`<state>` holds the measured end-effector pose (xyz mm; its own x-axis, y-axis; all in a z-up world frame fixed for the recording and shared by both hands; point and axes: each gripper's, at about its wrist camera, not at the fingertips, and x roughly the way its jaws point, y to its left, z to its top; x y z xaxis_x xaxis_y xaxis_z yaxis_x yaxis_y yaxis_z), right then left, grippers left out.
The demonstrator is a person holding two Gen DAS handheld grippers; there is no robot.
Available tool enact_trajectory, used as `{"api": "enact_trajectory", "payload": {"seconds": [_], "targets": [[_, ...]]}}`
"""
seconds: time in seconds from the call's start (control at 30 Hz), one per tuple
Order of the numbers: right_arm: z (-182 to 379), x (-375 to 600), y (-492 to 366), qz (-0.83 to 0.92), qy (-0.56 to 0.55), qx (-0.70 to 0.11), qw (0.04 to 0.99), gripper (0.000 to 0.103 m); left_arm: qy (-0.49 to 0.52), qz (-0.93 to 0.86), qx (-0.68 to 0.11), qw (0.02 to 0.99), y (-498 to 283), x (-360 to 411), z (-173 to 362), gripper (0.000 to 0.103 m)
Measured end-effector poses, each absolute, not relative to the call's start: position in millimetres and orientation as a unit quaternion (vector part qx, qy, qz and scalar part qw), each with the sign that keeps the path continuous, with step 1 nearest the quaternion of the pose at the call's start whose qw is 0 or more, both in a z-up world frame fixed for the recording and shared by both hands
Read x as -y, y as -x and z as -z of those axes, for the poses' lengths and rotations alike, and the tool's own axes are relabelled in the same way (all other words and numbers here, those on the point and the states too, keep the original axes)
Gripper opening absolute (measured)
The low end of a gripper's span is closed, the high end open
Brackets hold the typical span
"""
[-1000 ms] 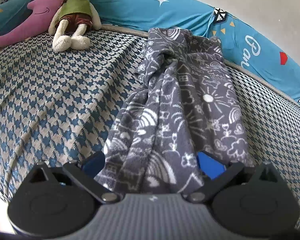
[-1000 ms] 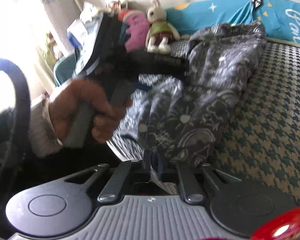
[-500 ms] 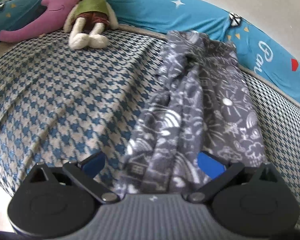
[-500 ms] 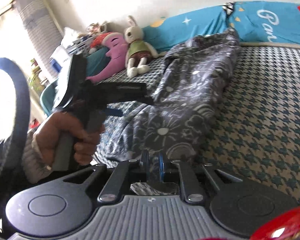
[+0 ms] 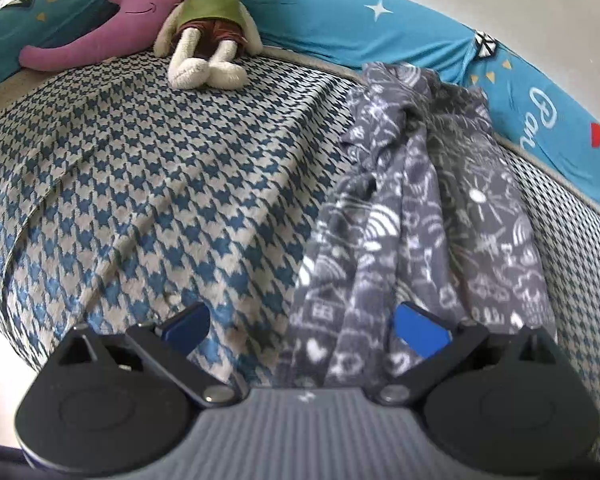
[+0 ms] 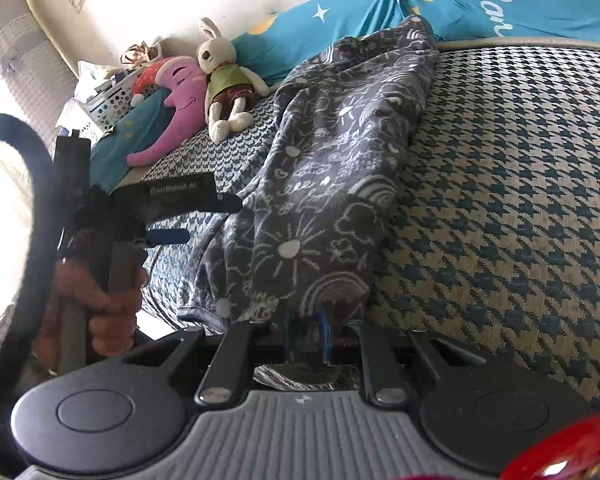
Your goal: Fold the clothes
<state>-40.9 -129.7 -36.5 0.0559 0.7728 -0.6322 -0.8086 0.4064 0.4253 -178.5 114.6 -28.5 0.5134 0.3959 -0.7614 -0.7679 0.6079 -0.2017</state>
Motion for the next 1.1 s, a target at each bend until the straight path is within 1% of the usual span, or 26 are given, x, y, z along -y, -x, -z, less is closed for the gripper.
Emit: {"api": "enact_trajectory", "payload": {"seconds": [0.17, 0.27, 0.3, 0.33, 0.47, 0.67, 0.83, 0.93, 1.1], "targets": [[35.6, 128.4, 41.0, -0.540, 0.011, -0.418, 0.730, 0.023, 0.236, -0.358, -0.365, 0.826, 176.0, -108.2, 32.6, 0.103], [34.0, 128.9, 38.8, -0.537, -0.004, -0.418, 0.733, 0.032, 0.212, -0.386, -0.384, 0.811, 175.0, -107.6, 40.0, 0.103], [33.5, 129.1, 38.2, -0.535, -0.007, -0.418, 0.734, 0.036, 0.216, -0.391, -0.385, 0.808, 176.8, -108.9, 42.0, 0.103], [33.6, 129.1, 37.6, -0.533, -0.010, -0.420, 0.734, 0.037, 0.220, -0.393, -0.384, 0.806, 178.8, -110.3, 42.9, 0.103], [33.3, 128.4, 32.4, -0.533, -0.019, -0.431, 0.728, 0.039, 0.221, -0.411, -0.382, 0.798, 182.6, -110.7, 42.9, 0.103], [18.7, 124.0, 18.5, -0.541, -0.012, -0.415, 0.731, 0.040, 0.239, -0.430, -0.375, 0.785, 185.0, -108.6, 41.3, 0.103], [9.3, 108.3, 4.0, -0.555, 0.016, -0.404, 0.727, 0.042, 0.266, -0.437, -0.358, 0.781, 188.2, -113.1, 35.9, 0.103], [5.3, 97.6, -6.1, -0.561, 0.030, -0.399, 0.725, 0.046, 0.262, -0.444, -0.345, 0.785, 187.1, -113.3, 29.5, 0.103], [-0.3, 80.1, -28.1, -0.566, 0.038, -0.388, 0.726, 0.047, 0.253, -0.442, -0.332, 0.794, 179.4, -112.0, 19.5, 0.103]]}}
